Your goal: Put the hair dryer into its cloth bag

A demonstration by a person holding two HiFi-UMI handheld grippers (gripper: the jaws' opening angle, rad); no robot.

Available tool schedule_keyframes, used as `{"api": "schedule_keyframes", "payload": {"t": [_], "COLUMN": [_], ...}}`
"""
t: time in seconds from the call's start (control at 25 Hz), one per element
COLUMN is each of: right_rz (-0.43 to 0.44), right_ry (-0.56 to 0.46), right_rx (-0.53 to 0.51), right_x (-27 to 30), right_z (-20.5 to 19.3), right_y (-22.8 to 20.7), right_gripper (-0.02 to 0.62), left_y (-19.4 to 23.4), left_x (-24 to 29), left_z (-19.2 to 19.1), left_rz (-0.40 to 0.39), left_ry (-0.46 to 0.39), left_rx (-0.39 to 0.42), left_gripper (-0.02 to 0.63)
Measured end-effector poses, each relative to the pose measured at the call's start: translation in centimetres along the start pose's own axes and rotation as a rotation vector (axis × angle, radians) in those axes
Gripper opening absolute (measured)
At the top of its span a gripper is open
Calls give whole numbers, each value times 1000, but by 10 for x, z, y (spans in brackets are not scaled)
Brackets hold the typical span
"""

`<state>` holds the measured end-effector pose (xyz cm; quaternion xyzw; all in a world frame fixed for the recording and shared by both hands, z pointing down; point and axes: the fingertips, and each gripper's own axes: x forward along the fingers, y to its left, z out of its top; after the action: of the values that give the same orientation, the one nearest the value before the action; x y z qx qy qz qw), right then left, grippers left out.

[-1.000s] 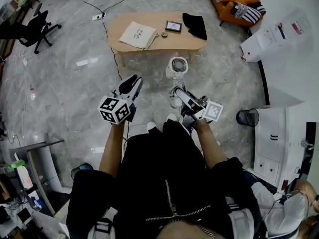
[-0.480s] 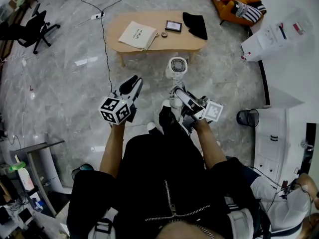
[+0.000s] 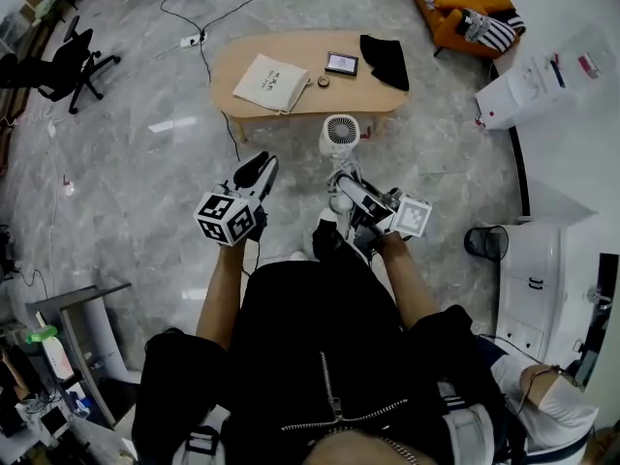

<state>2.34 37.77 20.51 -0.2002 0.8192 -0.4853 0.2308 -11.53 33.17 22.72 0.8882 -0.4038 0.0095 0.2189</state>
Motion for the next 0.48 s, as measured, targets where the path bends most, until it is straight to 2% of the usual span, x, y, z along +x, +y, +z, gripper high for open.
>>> {"api": "schedule_keyframes", "payload": {"t": [0.48], "right_rz": [17], "right_ry": [16], "right_rx": [7], "right_x": [21], "right_z": [64], "right_y": [-27], "right_gripper": [262], "left_y": [12], "left_x": [61], "left_z": [25], "left_rz": [9], "left_ry": [13], "left_rx": [2], "left_gripper": [97]}}
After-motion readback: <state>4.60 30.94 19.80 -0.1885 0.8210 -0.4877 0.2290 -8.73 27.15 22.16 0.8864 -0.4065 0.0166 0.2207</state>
